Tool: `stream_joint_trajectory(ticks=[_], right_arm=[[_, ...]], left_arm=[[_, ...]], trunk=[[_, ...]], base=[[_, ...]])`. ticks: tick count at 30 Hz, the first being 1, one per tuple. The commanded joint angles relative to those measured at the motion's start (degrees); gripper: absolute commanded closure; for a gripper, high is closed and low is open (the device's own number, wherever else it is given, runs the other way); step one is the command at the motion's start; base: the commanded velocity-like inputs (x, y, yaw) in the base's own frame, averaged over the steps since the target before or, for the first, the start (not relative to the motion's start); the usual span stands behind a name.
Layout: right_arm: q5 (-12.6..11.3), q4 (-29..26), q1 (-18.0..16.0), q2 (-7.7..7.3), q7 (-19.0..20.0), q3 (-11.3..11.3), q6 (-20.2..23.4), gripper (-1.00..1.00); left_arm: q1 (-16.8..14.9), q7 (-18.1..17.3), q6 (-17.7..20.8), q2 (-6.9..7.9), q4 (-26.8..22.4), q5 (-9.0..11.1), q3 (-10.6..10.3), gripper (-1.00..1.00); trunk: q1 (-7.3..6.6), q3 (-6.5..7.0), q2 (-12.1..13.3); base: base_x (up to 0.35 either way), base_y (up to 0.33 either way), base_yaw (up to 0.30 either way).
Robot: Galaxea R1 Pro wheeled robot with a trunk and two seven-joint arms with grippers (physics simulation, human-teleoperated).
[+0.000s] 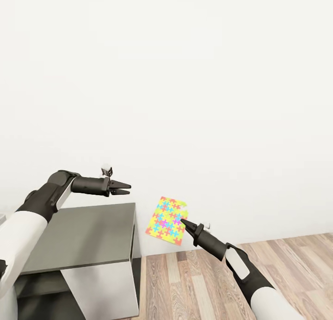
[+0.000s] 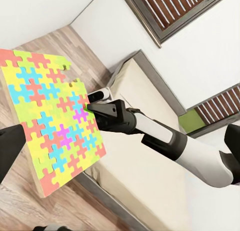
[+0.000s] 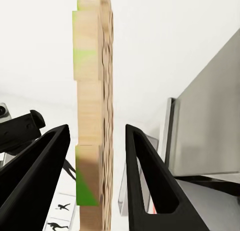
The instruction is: Put all the toys in the child's room - the three board games (two on the bed and one on the table), the two jigsaw puzzles on the table, and the tennis ball on the table - inside the toy box on the table in the child's room.
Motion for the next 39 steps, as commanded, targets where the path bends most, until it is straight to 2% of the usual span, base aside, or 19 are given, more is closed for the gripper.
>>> stream_joint_trajectory(ticks=[1, 5, 13, 18, 27, 30, 32, 34, 37, 39], right_arm=[[-0.23, 0.0, -0.05, 0.02, 0.01, -0.08, 0.35, 1.0], [-0.2, 0.0, -0.05, 0.02, -0.03, -0.08, 0.31, 1.0], [-0.14, 0.0, -0.05, 0.02, -1.6, -0.29, 0.13, 1.0], [-0.16, 0.06, -0.05, -0.07, -2.14, -0.33, 0.24, 1.0], [-0.23, -0.14, -0.05, -1.26, -2.02, -0.45, 0.26, 1.0], [-0.2, -2.69, -0.05, -2.27, -2.57, -0.32, 0.22, 1.0], [-0.17, -3.9, -0.05, -2.6, -3.02, -0.42, 0.45, 1.0], [-0.22, -4.21, -0.05, -2.93, -3.33, -0.51, 0.7, 1.0], [-0.44, -4.43, -0.05, -4.25, -3.42, -0.51, 1.01, 1.0], [-0.56, -4.48, -0.05, -4.86, -3.34, -0.51, 1.05, 1.0]], left_arm=[[-0.08, -0.25, 0.6, 0.06, 0.01, 0.07, -0.21, -1.0], [-0.08, -0.25, 0.6, 0.06, 0.01, 0.07, -0.24, -1.0], [-0.08, -0.25, 0.6, 0.06, 0.01, 0.01, -0.3, -1.0], [-0.07, -0.25, 0.6, 0.06, 0.01, -0.01, -0.3, -1.0], [-0.24, -0.22, 0.73, 0.57, 0.01, 0.05, -0.09, -1.0], [-0.56, -0.12, 0.75, 1.78, 0.01, -0.74, 0.02, -1.0], [-0.77, -0.04, 0.75, 3.28, 0.01, -2.11, 0.2, -1.0], [-1.25, -0.02, 0.75, 4.3, 0.01, -3.1, 0.3, -1.0], [-3.31, -0.04, 0.75, 5.89, 0.05, -4.05, 0.32, -1.0], [-3.88, -0.03, 0.75, 6.41, 0.07, -4.43, 0.32, -1.0]], trunk=[[-0.19, 0.05, 0.29], [-1.07, 0.77, 1.89], [-1.07, 0.77, 1.89], [-1.07, 0.77, 1.89], [-1.07, 0.77, 1.89], [-1.07, 0.77, 1.89], [-1.07, 0.77, 1.89], [-1.07, 0.77, 1.89], [-1.07, 0.77, 1.89], [-1.07, 0.77, 1.89]], base=[[0.0, 0.0, -0.002], [0.0, 0.0, -0.001], [-0.009, 0.0, 0.0], [-0.202, 0.0, 0.0], [-0.051, 0.0, 0.0], [-0.004, 0.0, 0.0], [-0.001, 0.0, 0.0], [0.0, 0.0, 0.0], [0.0, 0.0, 0.0], [0.0, 0.0, 0.0]])
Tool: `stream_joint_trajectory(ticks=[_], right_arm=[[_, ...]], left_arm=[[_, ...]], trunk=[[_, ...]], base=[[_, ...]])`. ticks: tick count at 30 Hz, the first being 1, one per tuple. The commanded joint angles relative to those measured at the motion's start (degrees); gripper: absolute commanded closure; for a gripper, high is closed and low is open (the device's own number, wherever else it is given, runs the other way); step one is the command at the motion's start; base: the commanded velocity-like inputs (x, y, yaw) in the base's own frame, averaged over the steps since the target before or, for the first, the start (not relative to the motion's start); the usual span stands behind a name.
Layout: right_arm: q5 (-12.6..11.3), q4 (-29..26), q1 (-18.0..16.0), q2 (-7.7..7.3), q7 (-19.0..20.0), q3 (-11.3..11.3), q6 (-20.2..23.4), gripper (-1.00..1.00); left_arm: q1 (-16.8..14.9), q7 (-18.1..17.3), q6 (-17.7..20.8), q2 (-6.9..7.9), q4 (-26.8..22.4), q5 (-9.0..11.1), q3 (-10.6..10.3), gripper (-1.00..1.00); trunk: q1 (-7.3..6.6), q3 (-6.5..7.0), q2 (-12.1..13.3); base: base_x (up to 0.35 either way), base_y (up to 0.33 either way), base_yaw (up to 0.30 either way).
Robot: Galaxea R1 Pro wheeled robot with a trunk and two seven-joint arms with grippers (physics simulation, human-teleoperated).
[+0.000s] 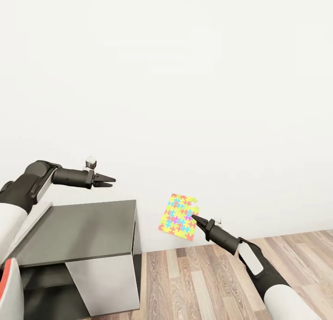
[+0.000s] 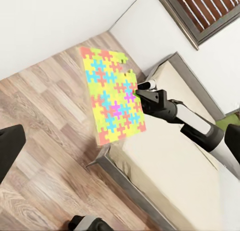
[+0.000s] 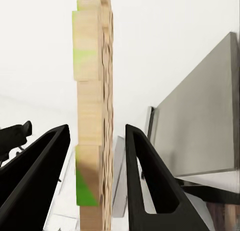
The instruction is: Put all the toys in the child's room - the three board games (two on the bed and one on the table), the two jigsaw puzzles on the table, and the tennis ball on the table - inside the toy box on the table in the child's room.
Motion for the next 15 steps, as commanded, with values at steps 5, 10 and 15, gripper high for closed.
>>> stream_joint_trajectory(ticks=[5, 10, 15], right_arm=[[-0.18, -0.2, -0.04, -0.69, 0.13, -0.14, 0.42, 1.0], [-0.06, -0.13, -0.04, -0.91, 0.09, -0.22, 0.36, 1.0], [-0.13, -0.03, -0.04, -1.26, 0.06, -0.24, 0.26, 1.0]], left_arm=[[-0.57, -0.01, 0.6, 0.59, 0.04, -0.04, -0.29, -1.0], [-0.73, -0.04, 0.6, 0.65, 0.04, -0.4, -0.23, -1.0], [-0.71, -0.04, 0.6, 0.53, 0.04, -0.61, -0.26, -1.0]], trunk=[[0.04, -0.11, -0.11], [0.04, -0.11, -0.11], [0.04, -0.11, -0.11]], base=[[-0.068, 0.0, 0.0], [-0.187, 0.0, 0.0], [-0.035, 0.0, 0.101]])
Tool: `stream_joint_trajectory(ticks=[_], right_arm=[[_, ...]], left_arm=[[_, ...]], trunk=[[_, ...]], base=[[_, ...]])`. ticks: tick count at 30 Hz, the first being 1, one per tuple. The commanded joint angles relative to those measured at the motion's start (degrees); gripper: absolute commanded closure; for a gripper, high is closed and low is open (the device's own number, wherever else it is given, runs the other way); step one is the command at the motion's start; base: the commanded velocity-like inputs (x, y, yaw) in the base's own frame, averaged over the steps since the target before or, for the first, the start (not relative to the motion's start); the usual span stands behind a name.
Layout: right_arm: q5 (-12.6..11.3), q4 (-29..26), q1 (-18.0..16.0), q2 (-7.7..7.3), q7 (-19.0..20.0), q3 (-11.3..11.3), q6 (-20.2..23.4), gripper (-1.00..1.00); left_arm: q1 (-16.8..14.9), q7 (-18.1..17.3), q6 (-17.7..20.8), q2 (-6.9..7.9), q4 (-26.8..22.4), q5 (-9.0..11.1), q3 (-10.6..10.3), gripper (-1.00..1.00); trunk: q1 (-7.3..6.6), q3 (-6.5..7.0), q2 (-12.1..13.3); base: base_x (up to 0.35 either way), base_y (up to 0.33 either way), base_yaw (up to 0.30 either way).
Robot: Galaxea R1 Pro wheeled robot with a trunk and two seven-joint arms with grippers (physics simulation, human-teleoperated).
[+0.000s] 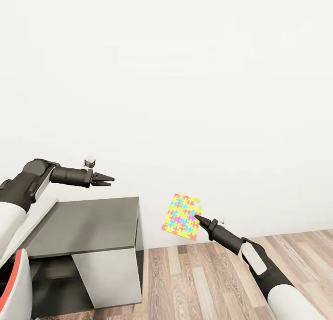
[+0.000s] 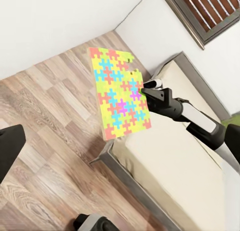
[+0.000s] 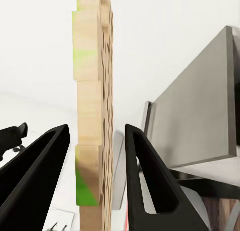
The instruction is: Put all the toys in the child's room - the three board games (two on the bed and one on the table), the two jigsaw puzzles on the table, and the tennis ball on the table - inside the toy box on the table in the child's room.
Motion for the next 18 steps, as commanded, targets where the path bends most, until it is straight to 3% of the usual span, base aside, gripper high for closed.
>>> stream_joint_trajectory(ticks=[1, 18], right_arm=[[-0.17, 0.0, -0.03, -0.04, 0.04, -0.08, 0.33, 1.0], [0.06, -0.36, -0.03, -0.97, 0.13, 0.13, 0.08, 1.0]], left_arm=[[-0.09, 0.03, 0.6, 0.06, 0.03, 0.45, -0.33, -1.0], [-0.13, -0.01, 0.6, 0.3, 0.03, -1.03, -0.35, -1.0]], trunk=[[0.03, -0.11, -0.11], [0.03, -0.11, -0.11]], base=[[-0.011, 0.0, 0.22], [-0.001, 0.0, 0.281]])
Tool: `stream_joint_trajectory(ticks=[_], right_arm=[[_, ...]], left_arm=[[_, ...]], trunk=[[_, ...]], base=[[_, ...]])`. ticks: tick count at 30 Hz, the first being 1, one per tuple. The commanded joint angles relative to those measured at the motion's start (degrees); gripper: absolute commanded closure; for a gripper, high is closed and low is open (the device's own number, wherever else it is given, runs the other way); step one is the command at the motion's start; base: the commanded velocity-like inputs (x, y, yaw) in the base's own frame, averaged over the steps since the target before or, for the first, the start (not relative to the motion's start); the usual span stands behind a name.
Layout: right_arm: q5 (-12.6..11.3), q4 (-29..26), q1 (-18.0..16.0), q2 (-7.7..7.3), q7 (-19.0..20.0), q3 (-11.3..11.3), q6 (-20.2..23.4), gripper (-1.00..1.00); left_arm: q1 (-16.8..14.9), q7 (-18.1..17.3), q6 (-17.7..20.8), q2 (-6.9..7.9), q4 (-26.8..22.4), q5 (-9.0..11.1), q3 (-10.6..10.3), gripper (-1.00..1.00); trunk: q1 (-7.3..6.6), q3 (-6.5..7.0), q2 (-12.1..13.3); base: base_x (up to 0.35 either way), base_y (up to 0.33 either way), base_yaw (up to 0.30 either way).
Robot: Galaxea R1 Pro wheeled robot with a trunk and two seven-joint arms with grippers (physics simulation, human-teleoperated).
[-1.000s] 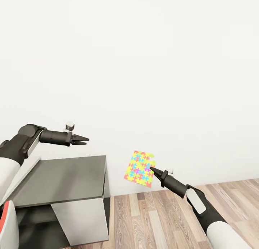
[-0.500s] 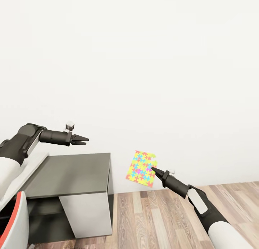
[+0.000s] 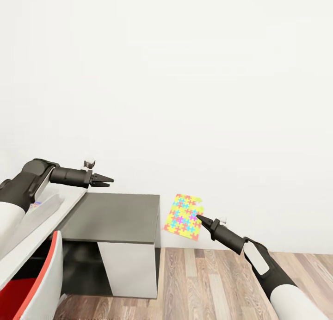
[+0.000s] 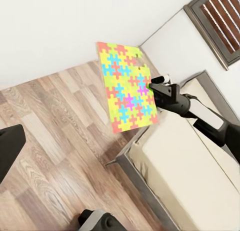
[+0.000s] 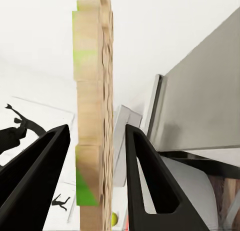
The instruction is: Put all the toys in the child's room - the three board games (two on the bed and one on the table), the two jigsaw puzzles on the table, and the tennis ball on the table - inside the toy box on the table in the child's room.
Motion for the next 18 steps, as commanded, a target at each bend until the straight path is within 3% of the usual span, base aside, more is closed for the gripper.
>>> stream_joint_trajectory(ticks=[1, 15, 18], right_arm=[[-0.2, -0.03, -0.03, 0.0, 0.01, 0.01, 0.41, 1.0], [-0.11, -0.18, -0.03, -0.01, -0.1, 0.32, 0.41, 1.0], [0.51, -2.76, -0.03, -0.01, -0.41, 0.94, 0.7, 1.0]], left_arm=[[-0.08, 0.1, 0.6, 0.22, 0.03, 0.51, -0.33, -1.0], [-0.09, 0.07, 0.6, 0.8, 0.03, 0.47, -0.33, -1.0], [-0.09, 0.07, 0.6, 1.16, 0.03, 0.47, -0.28, -1.0]], trunk=[[0.04, -0.12, -0.11], [0.04, -0.14, -0.11], [0.04, -0.14, -0.11]], base=[[0.0, 0.0, 0.268], [0.0, 0.0, 0.038], [0.0, 0.0, 0.0]])
